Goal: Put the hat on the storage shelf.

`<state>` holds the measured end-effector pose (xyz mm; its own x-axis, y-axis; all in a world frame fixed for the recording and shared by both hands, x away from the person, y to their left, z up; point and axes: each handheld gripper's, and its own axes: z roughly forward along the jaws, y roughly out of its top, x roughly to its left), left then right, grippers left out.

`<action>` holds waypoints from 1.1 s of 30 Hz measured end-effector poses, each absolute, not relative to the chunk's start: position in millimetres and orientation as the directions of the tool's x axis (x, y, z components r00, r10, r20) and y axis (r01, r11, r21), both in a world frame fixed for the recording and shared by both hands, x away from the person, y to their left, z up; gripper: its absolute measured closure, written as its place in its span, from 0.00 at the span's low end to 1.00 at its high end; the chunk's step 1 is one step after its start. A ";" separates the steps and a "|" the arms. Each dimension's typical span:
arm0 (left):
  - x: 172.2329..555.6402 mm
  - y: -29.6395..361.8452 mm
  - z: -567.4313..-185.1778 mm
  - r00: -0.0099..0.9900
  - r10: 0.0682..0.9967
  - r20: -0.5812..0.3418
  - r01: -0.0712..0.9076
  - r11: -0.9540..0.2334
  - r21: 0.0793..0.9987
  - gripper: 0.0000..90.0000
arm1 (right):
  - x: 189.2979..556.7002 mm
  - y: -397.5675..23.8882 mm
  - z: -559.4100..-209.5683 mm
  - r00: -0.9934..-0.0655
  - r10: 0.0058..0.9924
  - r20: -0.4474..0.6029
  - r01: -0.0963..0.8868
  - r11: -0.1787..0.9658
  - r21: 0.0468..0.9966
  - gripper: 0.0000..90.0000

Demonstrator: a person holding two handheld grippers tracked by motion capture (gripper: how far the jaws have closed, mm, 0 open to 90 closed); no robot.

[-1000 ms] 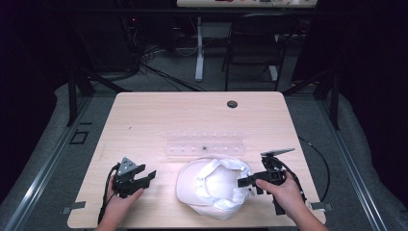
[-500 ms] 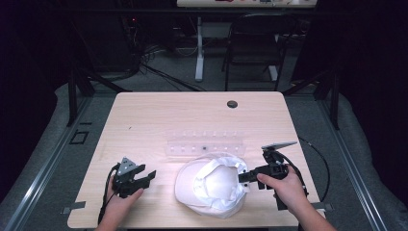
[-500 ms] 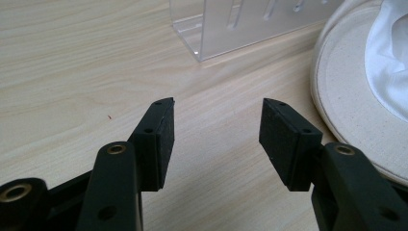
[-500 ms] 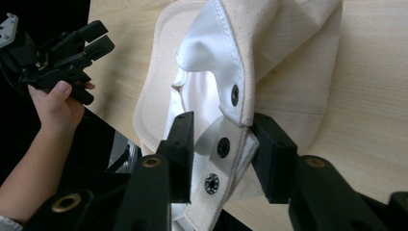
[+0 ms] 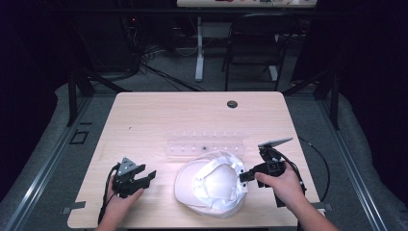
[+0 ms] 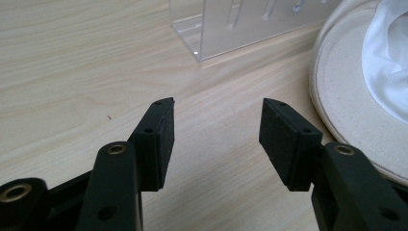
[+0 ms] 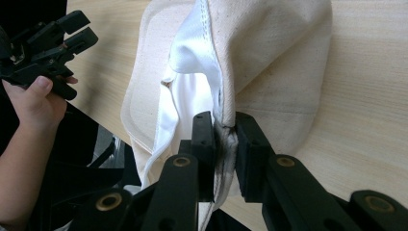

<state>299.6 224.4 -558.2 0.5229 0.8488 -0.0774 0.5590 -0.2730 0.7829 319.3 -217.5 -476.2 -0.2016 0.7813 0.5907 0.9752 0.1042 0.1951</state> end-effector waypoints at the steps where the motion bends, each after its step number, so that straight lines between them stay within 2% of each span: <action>1: 299.4 224.2 -558.3 0.521 0.850 -0.079 0.560 -0.271 0.783 0.52 | 318.5 -214.8 -476.1 -0.179 0.787 0.591 0.977 0.070 0.202 0.89; 12: 299.4 224.3 -558.2 0.522 0.849 -0.079 0.559 -0.271 0.783 0.52 | 325.1 -210.8 -457.1 -0.210 0.810 0.548 0.971 0.109 0.210 0.90; 33: 299.2 223.5 -558.4 0.527 0.847 -0.075 0.555 -0.276 0.784 0.52 | 333.8 -207.5 -425.2 -0.210 0.829 0.518 0.969 0.107 0.221 0.91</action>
<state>299.2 223.5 -558.4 0.5267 0.8467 -0.0750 0.5554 -0.2760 0.7844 333.8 -207.5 -425.2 -0.2100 0.8289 0.5185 0.9693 0.1073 0.2211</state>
